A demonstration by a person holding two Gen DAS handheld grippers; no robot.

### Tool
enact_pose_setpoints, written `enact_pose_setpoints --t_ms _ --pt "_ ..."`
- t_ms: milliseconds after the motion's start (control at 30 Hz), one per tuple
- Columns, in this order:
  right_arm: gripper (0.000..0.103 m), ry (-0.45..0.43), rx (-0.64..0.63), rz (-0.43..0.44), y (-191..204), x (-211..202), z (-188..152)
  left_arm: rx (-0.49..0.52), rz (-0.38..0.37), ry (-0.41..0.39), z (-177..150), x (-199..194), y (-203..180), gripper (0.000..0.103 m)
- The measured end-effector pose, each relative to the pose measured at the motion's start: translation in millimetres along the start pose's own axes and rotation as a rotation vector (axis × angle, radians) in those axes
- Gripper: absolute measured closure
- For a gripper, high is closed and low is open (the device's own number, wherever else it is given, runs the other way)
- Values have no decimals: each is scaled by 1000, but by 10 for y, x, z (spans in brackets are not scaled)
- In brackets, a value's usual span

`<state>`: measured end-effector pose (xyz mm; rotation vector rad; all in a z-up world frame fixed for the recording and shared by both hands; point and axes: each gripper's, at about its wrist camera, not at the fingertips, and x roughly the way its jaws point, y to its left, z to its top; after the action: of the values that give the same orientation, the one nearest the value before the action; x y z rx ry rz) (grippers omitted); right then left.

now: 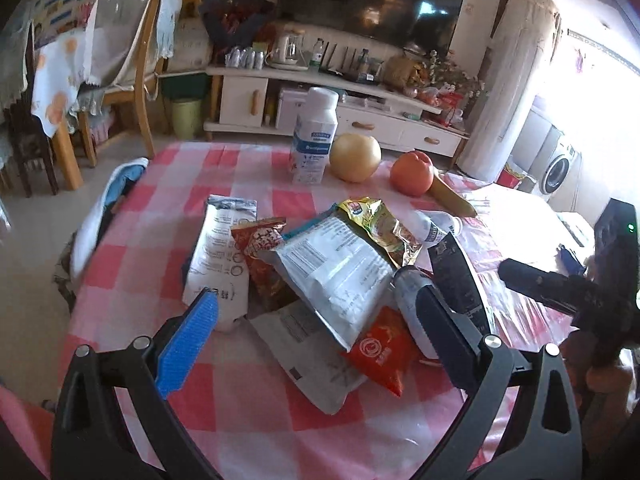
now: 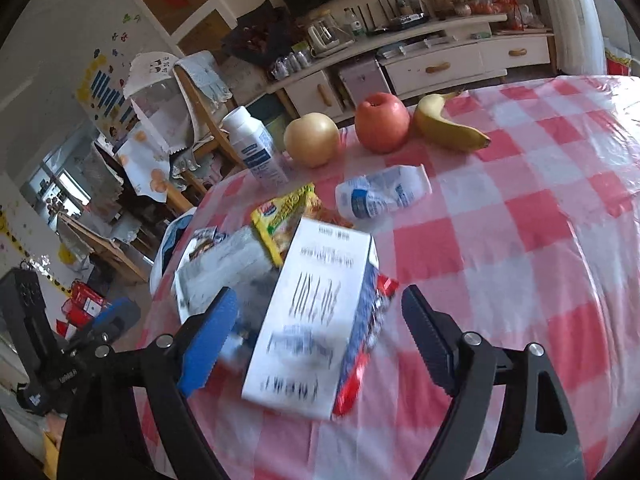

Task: Collect trash
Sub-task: 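Grasp the white milk carton with the right tool while the left tool grasps a white bottle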

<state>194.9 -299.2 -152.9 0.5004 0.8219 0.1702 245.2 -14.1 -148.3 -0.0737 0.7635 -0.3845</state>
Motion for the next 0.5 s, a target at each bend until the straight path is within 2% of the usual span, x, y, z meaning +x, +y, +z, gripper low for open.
enact_pose_setpoints --t_ms 133,367,500 --pt "19 34 54 46 -52 144 67 57 -51 5 18 40 -149 4" --pt "19 100 47 22 -64 317 54 159 -163 27 -5 78 -526 4" --pt "20 118 90 58 -156 353 56 268 -164 47 -115 117 -754 4"
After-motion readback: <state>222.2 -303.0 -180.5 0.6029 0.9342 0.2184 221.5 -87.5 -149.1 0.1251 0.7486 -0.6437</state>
